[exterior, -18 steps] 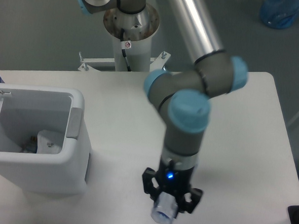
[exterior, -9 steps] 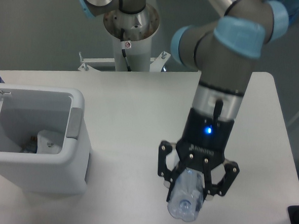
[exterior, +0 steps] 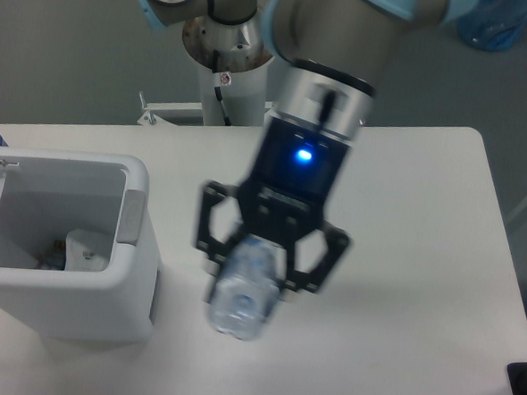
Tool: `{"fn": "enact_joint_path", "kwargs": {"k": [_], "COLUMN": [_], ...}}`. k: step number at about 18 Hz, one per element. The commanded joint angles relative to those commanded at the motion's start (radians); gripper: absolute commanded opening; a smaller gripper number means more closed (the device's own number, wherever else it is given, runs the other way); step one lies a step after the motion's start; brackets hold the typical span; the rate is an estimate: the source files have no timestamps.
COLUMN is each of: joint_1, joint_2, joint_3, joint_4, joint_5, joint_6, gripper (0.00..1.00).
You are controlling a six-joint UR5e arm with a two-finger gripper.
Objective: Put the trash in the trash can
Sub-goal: 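Lift the bottle and carry it into the trash bin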
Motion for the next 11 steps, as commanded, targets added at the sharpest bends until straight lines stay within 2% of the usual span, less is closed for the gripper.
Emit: {"fn": "enact_joint_path", "kwargs": {"k": [6,11], "joint_1": [-0.067,-0.13], "joint_2": [0.008,0.012], "joint_3": [-0.008,-0.04], "joint_4": [-0.002,-0.002], "joint_5": [0.002,0.002], "joint_6": [-0.06,-0.08], "gripper": [0.57,0.57]}}
